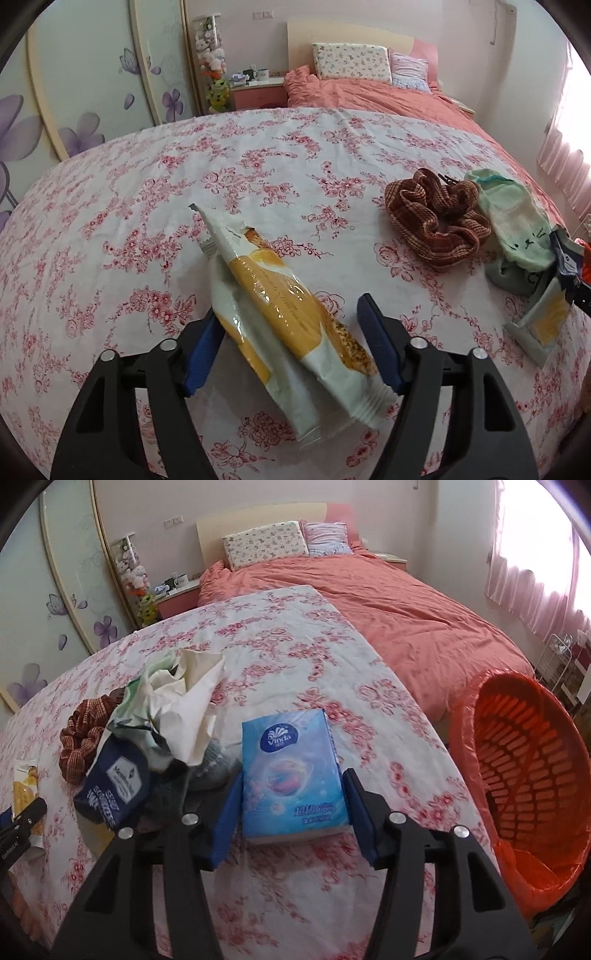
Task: Collect trash
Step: 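Grasp the snack wrapper with the left tool while the right tool grasps the blue tissue pack, then lift the snack wrapper with the left tool while the right tool lifts the tissue pack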
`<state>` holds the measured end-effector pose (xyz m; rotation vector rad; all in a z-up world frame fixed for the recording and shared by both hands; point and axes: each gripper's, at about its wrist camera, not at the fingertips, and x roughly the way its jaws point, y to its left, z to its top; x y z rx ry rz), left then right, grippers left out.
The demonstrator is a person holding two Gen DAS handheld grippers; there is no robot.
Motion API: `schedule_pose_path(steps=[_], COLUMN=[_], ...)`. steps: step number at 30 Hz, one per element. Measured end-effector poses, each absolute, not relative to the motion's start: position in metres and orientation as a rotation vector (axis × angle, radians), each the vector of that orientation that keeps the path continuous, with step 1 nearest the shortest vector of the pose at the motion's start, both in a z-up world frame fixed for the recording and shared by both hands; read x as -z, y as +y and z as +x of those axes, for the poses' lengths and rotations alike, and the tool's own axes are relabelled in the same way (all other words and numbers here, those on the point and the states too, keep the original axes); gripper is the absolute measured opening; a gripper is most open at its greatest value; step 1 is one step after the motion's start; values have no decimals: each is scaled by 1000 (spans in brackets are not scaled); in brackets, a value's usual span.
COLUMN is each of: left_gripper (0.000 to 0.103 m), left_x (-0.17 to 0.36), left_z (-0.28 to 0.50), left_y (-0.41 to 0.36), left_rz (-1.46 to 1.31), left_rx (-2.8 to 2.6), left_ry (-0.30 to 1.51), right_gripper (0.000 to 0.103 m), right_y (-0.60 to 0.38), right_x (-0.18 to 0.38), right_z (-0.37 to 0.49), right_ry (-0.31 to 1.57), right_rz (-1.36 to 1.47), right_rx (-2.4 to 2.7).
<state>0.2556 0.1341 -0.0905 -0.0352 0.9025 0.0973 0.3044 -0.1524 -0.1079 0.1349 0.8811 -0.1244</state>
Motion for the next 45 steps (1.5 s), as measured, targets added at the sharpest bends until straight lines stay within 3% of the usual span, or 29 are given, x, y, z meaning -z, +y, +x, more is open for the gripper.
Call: schedule_pose_path(steps=[8,45], left_gripper=[47,50], left_x=[88,88], left_z=[257,247], left_y=[124,172], left_rz=[-43,-132], left_rx=[-20,-153], left_ry=[884,876], right_gripper=[54,57], right_y=[-146,-147], right_x=[108,109], right_z=[305,305], right_ry=[884,889], right_rz=[118,124], right_rx=[71,61])
